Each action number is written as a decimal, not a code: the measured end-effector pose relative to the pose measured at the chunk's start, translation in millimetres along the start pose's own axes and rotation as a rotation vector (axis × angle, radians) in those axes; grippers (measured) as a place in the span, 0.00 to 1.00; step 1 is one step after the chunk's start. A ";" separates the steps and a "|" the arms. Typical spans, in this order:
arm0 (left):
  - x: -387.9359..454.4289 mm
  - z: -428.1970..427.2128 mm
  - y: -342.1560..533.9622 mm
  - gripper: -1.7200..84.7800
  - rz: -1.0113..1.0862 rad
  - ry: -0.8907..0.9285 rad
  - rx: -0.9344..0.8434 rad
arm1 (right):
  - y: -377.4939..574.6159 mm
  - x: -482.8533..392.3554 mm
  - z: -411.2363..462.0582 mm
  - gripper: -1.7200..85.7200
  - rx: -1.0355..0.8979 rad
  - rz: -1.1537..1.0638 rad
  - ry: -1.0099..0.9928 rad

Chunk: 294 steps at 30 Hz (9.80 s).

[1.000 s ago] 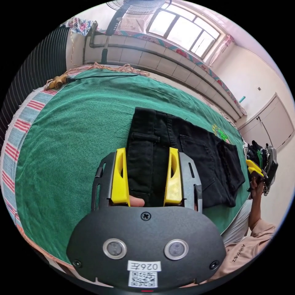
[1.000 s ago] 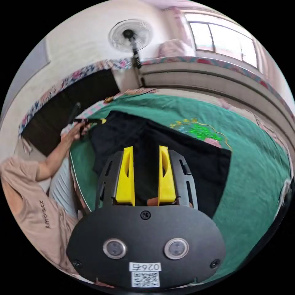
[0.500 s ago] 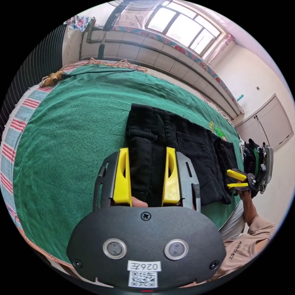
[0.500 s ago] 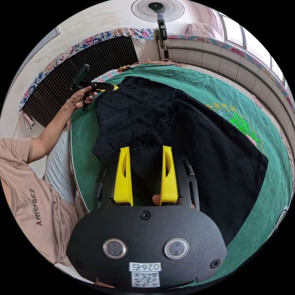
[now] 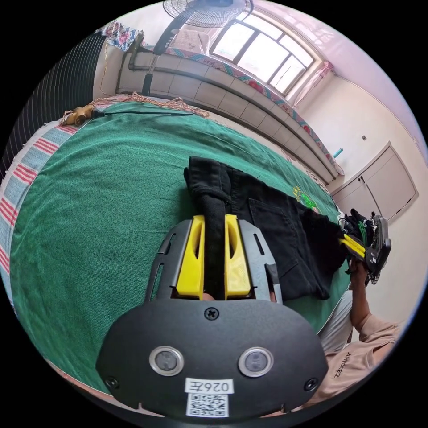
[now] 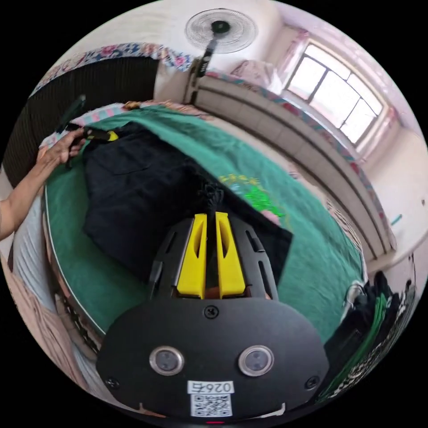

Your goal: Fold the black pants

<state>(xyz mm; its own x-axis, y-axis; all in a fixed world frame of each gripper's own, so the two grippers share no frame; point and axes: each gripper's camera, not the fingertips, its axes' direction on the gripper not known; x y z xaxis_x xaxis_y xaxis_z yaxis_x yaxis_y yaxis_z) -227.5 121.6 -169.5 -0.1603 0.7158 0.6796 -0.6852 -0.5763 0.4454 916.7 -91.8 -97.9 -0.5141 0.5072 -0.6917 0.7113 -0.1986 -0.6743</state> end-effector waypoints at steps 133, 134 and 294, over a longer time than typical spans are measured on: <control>-87.6 81.6 -94.2 0.14 0.129 -0.193 -0.170 | -326.8 921.2 195.2 0.02 -0.335 0.780 0.002; -102.9 77.5 -93.2 0.15 0.075 -0.105 -0.151 | -328.1 924.9 200.8 0.01 -0.339 0.791 -0.018; 127.8 244.7 -144.2 0.08 0.380 -0.025 -0.138 | -17.5 1125.7 -66.2 0.09 -0.036 0.849 0.049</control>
<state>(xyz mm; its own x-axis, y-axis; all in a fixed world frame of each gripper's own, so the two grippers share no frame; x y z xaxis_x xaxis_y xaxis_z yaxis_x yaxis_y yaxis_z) 24.7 199.6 -4.3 -0.4041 0.4516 0.7955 -0.6701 -0.7381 0.0786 357.3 538.2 -847.6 0.2211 0.2342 -0.9467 0.8616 -0.5017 0.0772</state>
